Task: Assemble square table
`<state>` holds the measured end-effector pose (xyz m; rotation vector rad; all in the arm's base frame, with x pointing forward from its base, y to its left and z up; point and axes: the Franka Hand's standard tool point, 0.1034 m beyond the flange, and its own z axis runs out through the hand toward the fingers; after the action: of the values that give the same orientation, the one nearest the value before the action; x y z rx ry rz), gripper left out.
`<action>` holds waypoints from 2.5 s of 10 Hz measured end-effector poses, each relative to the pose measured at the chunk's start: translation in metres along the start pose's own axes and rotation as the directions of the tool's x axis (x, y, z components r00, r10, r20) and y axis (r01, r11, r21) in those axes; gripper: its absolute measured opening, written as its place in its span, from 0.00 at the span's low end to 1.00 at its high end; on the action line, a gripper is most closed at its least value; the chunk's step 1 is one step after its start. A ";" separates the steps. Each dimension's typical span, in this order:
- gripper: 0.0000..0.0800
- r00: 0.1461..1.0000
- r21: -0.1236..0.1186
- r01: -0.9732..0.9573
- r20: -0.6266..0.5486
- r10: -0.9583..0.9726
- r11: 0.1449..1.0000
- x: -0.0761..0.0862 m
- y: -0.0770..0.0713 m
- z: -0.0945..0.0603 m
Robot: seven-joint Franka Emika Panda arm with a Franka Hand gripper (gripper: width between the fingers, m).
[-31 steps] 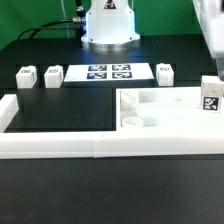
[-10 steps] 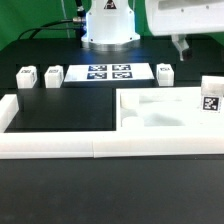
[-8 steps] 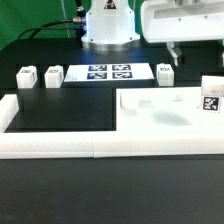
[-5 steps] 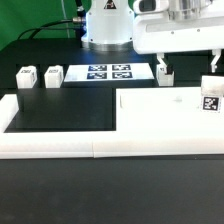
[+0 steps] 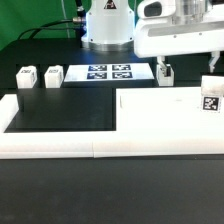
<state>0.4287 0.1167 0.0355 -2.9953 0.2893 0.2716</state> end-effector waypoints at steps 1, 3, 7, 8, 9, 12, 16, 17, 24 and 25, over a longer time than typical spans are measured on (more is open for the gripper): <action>0.81 0.996 -0.006 -0.024 0.083 0.025 1.000 -0.007 0.013 0.000; 0.81 0.955 -0.060 0.022 0.297 -0.003 0.998 -0.033 0.027 0.010; 0.81 0.714 -0.090 0.042 0.700 0.033 0.995 -0.053 0.024 0.022; 0.81 0.667 -0.100 0.064 0.744 0.032 0.993 -0.050 0.024 0.031; 0.81 0.675 -0.099 0.063 0.737 0.030 0.993 -0.045 0.022 0.034; 0.46 0.674 -0.100 0.060 0.738 0.033 0.993 -0.046 0.024 0.034; 0.36 0.674 -0.100 0.059 0.738 0.034 0.993 -0.046 0.024 0.034; 0.36 0.674 -0.099 0.059 0.738 0.034 0.993 -0.046 0.024 0.034; 0.36 0.697 -0.028 0.027 0.718 0.001 0.999 -0.021 0.037 -0.069; 0.36 0.752 -0.018 0.025 0.659 -0.007 1.000 -0.010 0.036 -0.081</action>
Offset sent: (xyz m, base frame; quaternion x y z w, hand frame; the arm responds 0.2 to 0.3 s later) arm -0.0335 0.0354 -0.0208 -0.0782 -0.1759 -0.0471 0.9802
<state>0.4254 0.0724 0.1128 -2.6835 0.1765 1.2967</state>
